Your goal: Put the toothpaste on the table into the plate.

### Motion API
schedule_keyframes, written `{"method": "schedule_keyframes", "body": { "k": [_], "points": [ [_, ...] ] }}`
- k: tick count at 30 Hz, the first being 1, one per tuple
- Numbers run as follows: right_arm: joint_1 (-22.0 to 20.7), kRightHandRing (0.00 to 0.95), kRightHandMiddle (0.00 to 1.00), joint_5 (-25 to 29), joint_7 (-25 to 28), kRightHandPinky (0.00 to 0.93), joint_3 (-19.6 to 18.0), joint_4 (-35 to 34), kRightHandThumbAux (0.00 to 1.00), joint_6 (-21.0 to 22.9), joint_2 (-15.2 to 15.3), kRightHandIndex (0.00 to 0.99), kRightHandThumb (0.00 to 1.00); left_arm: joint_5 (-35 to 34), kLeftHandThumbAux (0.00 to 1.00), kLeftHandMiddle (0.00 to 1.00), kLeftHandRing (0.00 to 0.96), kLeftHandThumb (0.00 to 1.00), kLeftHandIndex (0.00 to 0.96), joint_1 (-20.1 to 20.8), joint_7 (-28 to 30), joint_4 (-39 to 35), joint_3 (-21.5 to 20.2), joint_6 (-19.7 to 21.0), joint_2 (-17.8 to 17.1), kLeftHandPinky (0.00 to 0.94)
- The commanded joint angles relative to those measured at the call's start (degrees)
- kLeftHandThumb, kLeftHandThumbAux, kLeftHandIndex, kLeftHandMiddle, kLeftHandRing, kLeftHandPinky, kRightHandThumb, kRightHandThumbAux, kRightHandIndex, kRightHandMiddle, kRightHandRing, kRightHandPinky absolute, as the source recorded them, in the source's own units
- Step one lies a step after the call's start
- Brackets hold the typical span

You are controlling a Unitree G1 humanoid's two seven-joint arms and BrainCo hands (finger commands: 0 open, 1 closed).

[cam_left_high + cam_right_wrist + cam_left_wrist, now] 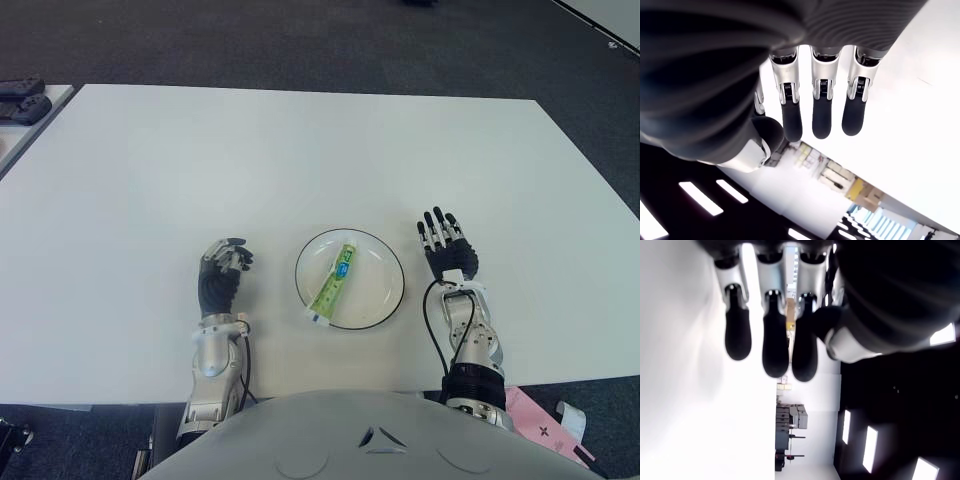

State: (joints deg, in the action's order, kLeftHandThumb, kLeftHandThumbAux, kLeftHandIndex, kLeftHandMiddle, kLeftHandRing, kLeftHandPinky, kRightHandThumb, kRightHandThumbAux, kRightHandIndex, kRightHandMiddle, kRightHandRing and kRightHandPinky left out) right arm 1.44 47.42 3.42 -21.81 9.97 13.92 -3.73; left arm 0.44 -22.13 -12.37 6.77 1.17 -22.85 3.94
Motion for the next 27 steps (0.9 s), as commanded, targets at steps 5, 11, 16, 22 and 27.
{"method": "schedule_keyframes", "body": {
  "k": [5,11,16,22,27],
  "points": [
    [3.7,0.427,0.426,-1.4,-1.2,0.471,0.8,-1.1,0.724,1.7,-2.7,0.425,0.713,-0.7,0.717,0.571,0.571,0.703,0.430,0.3,0.9,1.4,-0.2,1.7,1.3,0.554],
    [4.8,0.442,0.441,-10.4,1.5,0.479,5.2,-0.5,0.726,-5.3,-1.7,0.424,0.710,-0.8,0.718,0.570,0.571,0.704,0.430,0.4,1.0,0.8,0.0,2.7,1.2,0.557],
    [5.5,0.461,0.464,-21.9,3.4,0.491,10.0,2.5,0.727,-15.8,-0.3,0.422,0.703,-0.9,0.717,0.568,0.571,0.705,0.430,0.3,1.4,0.5,0.1,2.9,1.0,0.558],
    [5.4,0.474,0.487,-34.7,-0.5,0.481,13.4,7.1,0.727,-25.7,0.4,0.426,0.700,-1.0,0.717,0.568,0.570,0.705,0.430,0.0,2.0,0.4,0.0,2.2,0.9,0.555],
    [5.4,0.477,0.496,-41.1,-3.8,0.469,15.0,9.6,0.727,-29.7,0.7,0.429,0.701,-1.0,0.717,0.567,0.570,0.704,0.429,-0.2,2.4,0.1,0.0,2.6,0.8,0.554]
  ]
}}
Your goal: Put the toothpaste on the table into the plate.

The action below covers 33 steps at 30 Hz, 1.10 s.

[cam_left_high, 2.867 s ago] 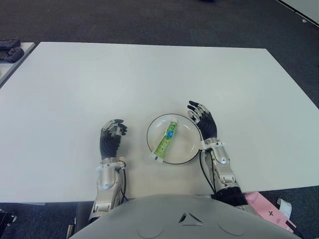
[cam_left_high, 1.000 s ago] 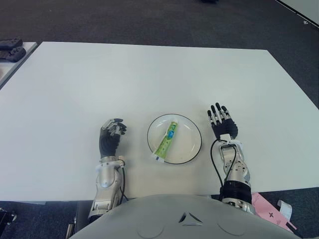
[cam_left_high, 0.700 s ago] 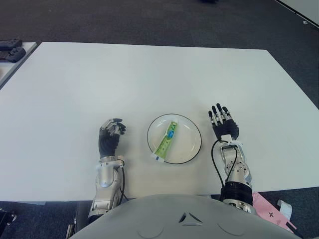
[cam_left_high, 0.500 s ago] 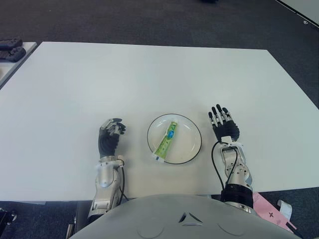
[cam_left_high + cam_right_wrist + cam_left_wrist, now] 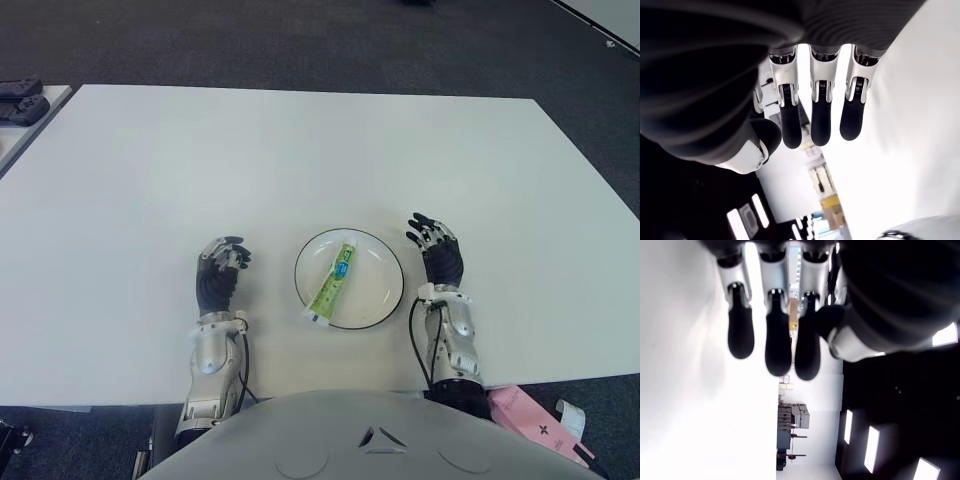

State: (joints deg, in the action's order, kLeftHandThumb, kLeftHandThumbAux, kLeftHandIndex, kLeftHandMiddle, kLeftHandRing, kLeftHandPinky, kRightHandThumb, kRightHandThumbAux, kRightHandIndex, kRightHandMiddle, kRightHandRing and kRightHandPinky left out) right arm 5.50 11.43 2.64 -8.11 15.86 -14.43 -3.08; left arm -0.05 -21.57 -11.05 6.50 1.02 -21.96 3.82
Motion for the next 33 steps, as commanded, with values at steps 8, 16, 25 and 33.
{"method": "schedule_keyframes", "body": {
  "k": [8,16,25,33],
  "points": [
    [0.6,0.477,0.499,-12.0,-7.1,0.476,3.4,8.5,0.726,-7.7,0.5,0.431,0.705,-0.6,0.717,0.567,0.569,0.703,0.429,-1.2,1.6,0.0,0.1,1.4,1.0,0.546],
    [-0.6,0.472,0.485,-17.2,-11.2,0.468,4.9,13.9,0.726,-14.7,1.5,0.430,0.706,-1.2,0.718,0.567,0.566,0.702,0.430,-1.3,2.5,-0.1,-0.1,0.8,0.8,0.548],
    [-1.5,0.469,0.479,-19.4,-13.7,0.474,6.1,17.9,0.726,-19.9,2.5,0.430,0.707,-1.0,0.718,0.564,0.559,0.703,0.430,-1.5,2.6,-0.3,-0.3,1.1,0.8,0.540],
    [-2.3,0.463,0.471,-19.4,-14.5,0.469,6.6,20.5,0.726,-21.2,2.9,0.430,0.709,-1.1,0.718,0.565,0.560,0.703,0.430,-1.4,2.8,-0.2,-0.3,1.4,0.8,0.541]
  ]
}}
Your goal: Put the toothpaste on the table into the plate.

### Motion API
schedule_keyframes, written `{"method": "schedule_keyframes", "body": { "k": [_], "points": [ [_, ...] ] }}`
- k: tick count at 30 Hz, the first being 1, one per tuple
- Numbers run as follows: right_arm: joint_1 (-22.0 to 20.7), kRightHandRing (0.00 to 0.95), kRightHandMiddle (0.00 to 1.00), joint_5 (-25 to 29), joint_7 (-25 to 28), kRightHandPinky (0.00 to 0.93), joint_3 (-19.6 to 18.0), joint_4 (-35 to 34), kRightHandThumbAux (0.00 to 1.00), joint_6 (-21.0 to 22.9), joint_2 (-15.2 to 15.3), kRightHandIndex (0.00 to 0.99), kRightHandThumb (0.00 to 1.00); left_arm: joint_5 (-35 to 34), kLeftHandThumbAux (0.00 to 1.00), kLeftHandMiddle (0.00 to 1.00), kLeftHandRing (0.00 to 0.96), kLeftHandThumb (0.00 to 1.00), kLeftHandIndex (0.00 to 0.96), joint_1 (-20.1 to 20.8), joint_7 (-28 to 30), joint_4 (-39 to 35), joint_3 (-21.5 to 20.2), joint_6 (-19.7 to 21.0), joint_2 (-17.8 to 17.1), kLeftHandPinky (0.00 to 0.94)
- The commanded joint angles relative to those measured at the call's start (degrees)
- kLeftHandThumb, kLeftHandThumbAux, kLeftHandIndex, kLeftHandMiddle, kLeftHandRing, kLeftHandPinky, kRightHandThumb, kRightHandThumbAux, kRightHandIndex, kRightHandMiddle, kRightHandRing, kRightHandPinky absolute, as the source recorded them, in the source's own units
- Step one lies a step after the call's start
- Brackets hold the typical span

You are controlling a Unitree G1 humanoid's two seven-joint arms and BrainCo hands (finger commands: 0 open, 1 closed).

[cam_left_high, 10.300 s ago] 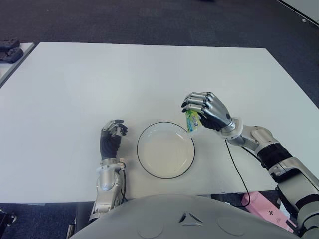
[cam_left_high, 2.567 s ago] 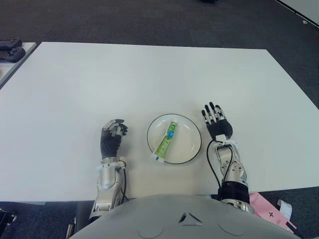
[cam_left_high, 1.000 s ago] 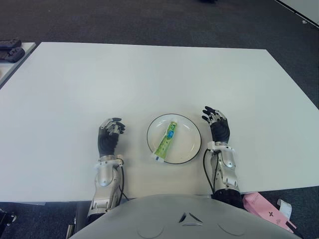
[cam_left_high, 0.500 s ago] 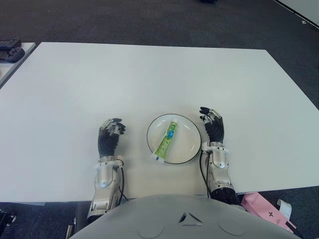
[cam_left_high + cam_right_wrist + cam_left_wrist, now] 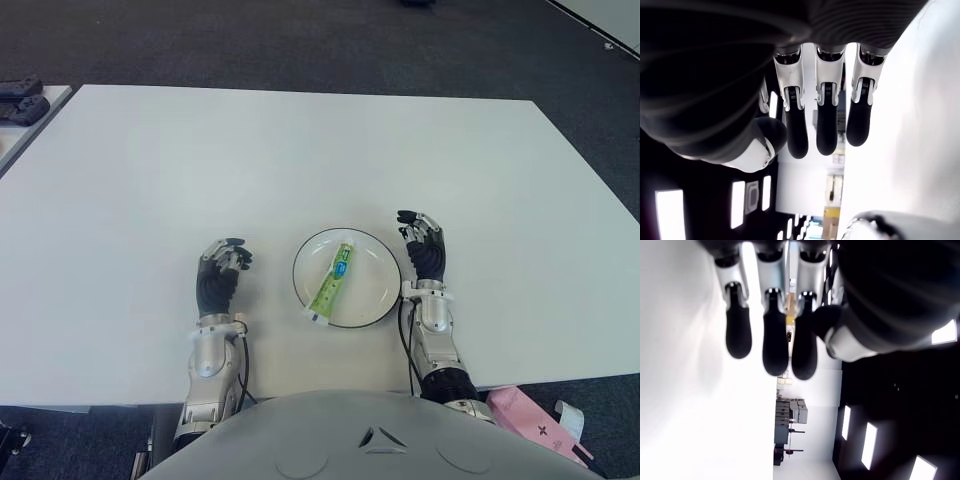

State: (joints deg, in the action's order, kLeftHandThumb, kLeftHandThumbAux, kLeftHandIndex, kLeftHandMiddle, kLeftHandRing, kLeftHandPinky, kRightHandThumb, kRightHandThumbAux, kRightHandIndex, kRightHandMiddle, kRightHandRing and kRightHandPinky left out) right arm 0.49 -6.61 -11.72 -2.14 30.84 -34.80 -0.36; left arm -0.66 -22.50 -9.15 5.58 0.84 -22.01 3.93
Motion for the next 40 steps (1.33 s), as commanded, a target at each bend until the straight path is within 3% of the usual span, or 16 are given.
{"method": "schedule_keyframes", "body": {
  "k": [1,19,40],
  "points": [
    [2.6,0.462,0.469,-1.3,-0.1,0.471,0.7,5.8,0.726,-0.9,0.3,0.430,0.710,-0.5,0.718,0.566,0.560,0.703,0.430,-0.5,0.9,0.7,-0.2,1.5,0.7,0.541],
    [3.7,0.479,0.489,3.4,3.9,0.478,0.2,3.6,0.726,2.9,0.1,0.429,0.708,0.5,0.718,0.568,0.558,0.704,0.430,-0.8,0.1,0.0,0.2,3.4,1.3,0.537],
    [5.8,0.475,0.496,5.0,7.0,0.470,-0.4,-0.7,0.725,5.1,0.3,0.430,0.709,-0.1,0.718,0.572,0.559,0.705,0.431,-0.4,0.8,0.4,0.7,4.8,1.4,0.532]
  ]
}}
